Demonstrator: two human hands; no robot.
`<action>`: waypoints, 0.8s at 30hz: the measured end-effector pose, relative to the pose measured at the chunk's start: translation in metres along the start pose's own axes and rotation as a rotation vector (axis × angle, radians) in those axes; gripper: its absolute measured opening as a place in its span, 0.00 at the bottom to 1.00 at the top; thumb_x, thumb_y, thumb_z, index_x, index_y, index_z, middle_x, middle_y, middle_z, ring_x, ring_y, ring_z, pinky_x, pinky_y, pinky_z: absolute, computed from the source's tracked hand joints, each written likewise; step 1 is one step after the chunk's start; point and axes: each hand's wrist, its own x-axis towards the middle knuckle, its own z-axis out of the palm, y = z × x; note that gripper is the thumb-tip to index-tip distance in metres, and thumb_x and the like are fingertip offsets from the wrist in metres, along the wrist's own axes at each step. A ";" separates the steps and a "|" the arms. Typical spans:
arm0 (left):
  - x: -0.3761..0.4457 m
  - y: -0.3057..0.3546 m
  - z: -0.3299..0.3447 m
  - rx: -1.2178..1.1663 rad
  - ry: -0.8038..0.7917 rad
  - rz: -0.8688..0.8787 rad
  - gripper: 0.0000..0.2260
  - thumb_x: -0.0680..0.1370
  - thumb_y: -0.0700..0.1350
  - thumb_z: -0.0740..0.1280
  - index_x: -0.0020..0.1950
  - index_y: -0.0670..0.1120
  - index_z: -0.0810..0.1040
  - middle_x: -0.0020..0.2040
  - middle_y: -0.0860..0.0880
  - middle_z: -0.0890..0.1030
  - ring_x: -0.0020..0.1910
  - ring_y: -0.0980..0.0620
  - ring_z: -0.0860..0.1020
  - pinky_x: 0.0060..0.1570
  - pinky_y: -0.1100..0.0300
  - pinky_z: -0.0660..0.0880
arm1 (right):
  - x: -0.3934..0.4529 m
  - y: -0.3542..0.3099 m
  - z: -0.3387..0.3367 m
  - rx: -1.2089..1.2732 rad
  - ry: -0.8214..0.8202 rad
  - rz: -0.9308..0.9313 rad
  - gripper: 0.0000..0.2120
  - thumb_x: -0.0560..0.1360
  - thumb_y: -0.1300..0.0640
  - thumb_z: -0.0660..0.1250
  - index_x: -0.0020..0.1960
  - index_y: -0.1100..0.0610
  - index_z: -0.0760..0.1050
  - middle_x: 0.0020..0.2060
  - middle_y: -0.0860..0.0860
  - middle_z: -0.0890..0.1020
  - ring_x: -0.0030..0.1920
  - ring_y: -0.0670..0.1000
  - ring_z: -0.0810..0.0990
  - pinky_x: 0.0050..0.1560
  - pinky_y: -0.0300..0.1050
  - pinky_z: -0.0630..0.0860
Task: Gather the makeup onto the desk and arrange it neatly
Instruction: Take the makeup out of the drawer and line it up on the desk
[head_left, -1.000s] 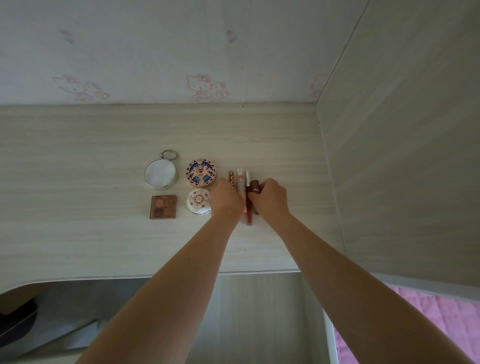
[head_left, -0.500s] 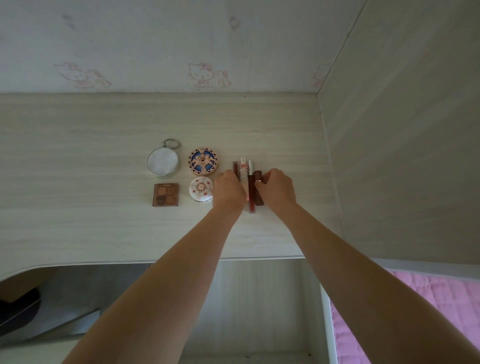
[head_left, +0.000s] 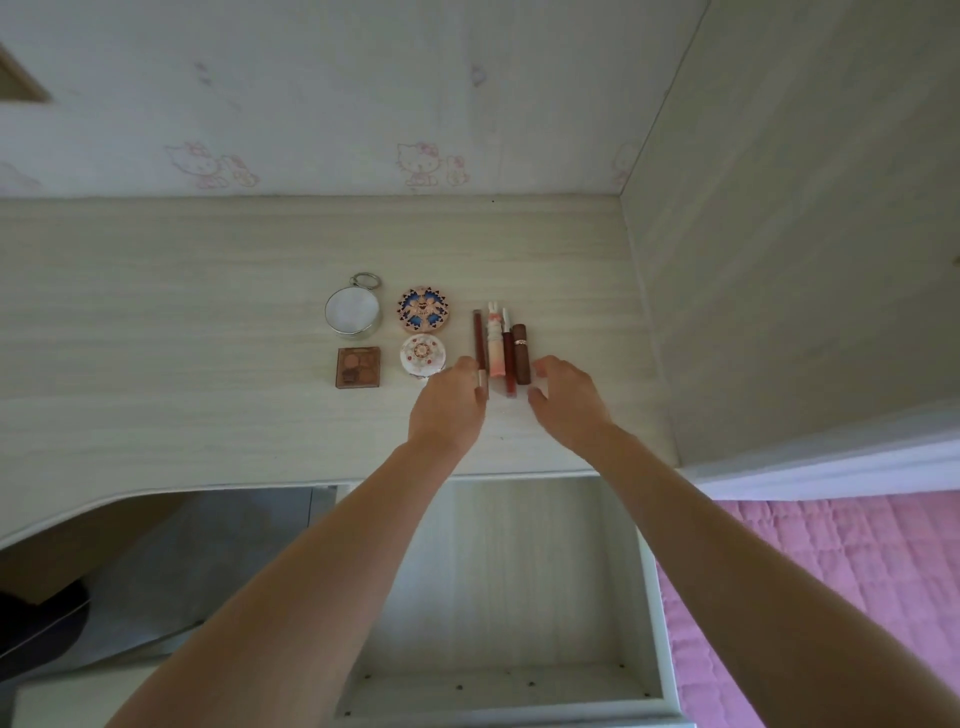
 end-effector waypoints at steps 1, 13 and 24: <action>-0.008 -0.004 -0.001 0.021 0.009 0.021 0.12 0.79 0.40 0.60 0.62 0.43 0.73 0.51 0.44 0.82 0.51 0.45 0.79 0.49 0.48 0.77 | -0.010 0.000 0.002 -0.032 0.006 -0.017 0.17 0.78 0.58 0.61 0.66 0.57 0.69 0.61 0.54 0.76 0.61 0.55 0.75 0.59 0.46 0.71; -0.122 -0.062 0.007 0.159 0.079 0.257 0.14 0.79 0.41 0.62 0.64 0.44 0.75 0.51 0.48 0.83 0.53 0.48 0.77 0.47 0.52 0.77 | -0.140 0.011 0.059 -0.155 0.029 -0.139 0.18 0.79 0.59 0.59 0.69 0.57 0.67 0.63 0.54 0.73 0.63 0.55 0.72 0.58 0.50 0.73; -0.248 -0.110 0.078 0.124 -0.155 0.078 0.16 0.81 0.47 0.60 0.68 0.48 0.71 0.59 0.49 0.79 0.62 0.51 0.73 0.58 0.55 0.73 | -0.237 0.067 0.122 -0.263 -0.194 -0.191 0.19 0.80 0.54 0.58 0.70 0.56 0.66 0.64 0.52 0.73 0.65 0.53 0.69 0.58 0.47 0.75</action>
